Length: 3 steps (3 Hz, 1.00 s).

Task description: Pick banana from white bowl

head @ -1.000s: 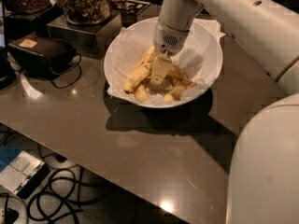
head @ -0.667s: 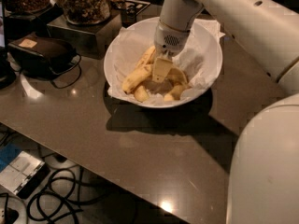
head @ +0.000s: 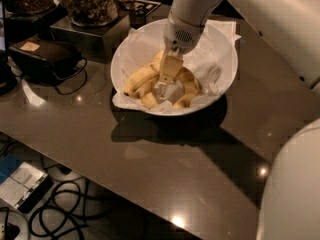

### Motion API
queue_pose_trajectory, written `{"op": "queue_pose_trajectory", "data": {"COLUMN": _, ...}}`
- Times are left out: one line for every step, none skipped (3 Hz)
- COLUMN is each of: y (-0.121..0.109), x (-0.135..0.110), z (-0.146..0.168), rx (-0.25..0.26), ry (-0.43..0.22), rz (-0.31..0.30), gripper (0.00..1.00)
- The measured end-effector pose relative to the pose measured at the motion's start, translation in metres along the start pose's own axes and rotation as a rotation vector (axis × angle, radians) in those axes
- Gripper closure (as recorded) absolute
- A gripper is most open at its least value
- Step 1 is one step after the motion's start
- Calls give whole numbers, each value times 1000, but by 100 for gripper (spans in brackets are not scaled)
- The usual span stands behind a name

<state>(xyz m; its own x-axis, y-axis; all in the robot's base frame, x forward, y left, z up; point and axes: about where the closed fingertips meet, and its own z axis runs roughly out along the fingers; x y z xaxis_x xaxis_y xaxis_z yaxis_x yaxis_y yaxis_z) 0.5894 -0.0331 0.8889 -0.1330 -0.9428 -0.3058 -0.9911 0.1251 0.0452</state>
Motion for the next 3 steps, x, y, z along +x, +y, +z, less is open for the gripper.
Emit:
{"op": "queue_pose_trajectory", "data": {"y": 34, "x": -29, "z": -59, "rx": 38, "ry": -71, "rz": -17, "gripper": 100}}
{"op": "queue_pose_trajectory", "data": {"y": 34, "x": -30, "z": -60, "rx": 39, "ry": -72, "rz": -18, "gripper": 100}}
{"op": "queue_pose_trajectory", "data": {"y": 36, "x": -42, "z": -58, "rx": 43, "ry": -89, "rz": -38, "gripper": 100}}
